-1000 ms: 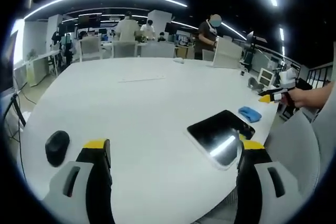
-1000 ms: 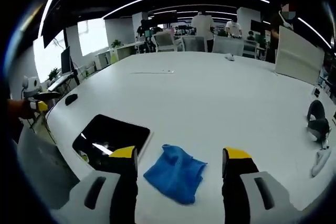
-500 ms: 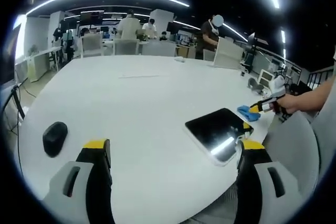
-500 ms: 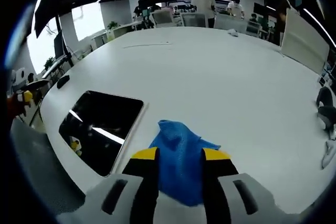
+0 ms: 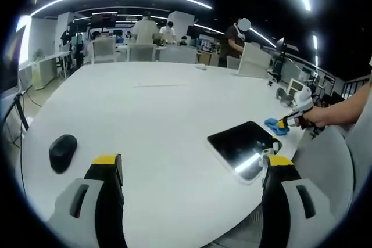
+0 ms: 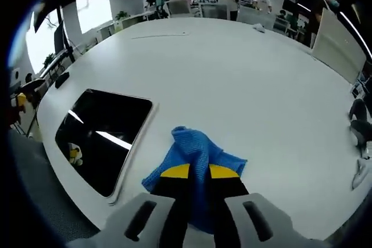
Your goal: Wipe the mirror surface with the cleaning cloth until all visible marks leave the cleaned area.
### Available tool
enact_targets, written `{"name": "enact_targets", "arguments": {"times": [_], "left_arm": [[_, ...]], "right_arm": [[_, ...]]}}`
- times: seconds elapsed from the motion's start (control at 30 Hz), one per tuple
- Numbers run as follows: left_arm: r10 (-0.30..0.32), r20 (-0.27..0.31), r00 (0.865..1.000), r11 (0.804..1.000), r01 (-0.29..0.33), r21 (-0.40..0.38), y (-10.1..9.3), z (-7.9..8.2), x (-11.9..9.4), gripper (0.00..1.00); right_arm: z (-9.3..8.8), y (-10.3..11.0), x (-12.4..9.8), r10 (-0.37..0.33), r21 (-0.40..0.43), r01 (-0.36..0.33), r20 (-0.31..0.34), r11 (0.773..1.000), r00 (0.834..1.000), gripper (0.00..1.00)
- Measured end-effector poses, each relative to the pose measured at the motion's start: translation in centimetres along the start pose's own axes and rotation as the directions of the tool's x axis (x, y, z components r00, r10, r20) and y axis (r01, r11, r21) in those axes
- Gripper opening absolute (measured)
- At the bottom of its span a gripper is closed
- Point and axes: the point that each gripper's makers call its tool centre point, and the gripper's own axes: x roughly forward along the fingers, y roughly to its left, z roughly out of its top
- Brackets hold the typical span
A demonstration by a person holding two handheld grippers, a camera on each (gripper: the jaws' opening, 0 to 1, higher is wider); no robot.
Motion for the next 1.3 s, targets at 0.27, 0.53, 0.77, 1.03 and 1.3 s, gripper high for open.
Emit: {"name": "enact_targets", "arguments": {"times": [0.27, 0.53, 0.77, 1.03, 1.3], "left_arm": [[-0.009, -0.002, 1.000, 1.000, 0.009, 0.001, -0.1, 0.1, 0.4, 0.99], [-0.011, 0.005, 1.000, 1.000, 0.011, 0.002, 0.2, 0.3, 0.6, 0.99], [-0.014, 0.011, 1.000, 1.000, 0.014, -0.006, 0.3, 0.1, 0.6, 0.99], [-0.016, -0.001, 1.000, 1.000, 0.016, -0.007, 0.5, -0.5, 0.1, 0.99], [-0.003, -0.010, 1.000, 1.000, 0.003, -0.004, 1.2, -0.7, -0.7, 0.99]], "right_arm": [[0.0, -0.4, 0.2, -0.006, 0.032, 0.006, -0.018, 0.999, 1.000, 0.00], [3.2, -0.5, -1.3, 0.007, 0.163, -0.014, 0.045, 0.987, 0.999, 0.00], [8.1, 2.7, -2.3, 0.108, 0.225, -0.131, 0.112, 0.966, 0.988, 0.00], [10.3, 5.3, -0.4, 0.159, 0.210, -0.173, 0.084, 0.962, 0.984, 0.00], [9.4, 7.0, 2.4, 0.152, 0.146, -0.153, 0.022, 0.977, 0.988, 0.00]]}}
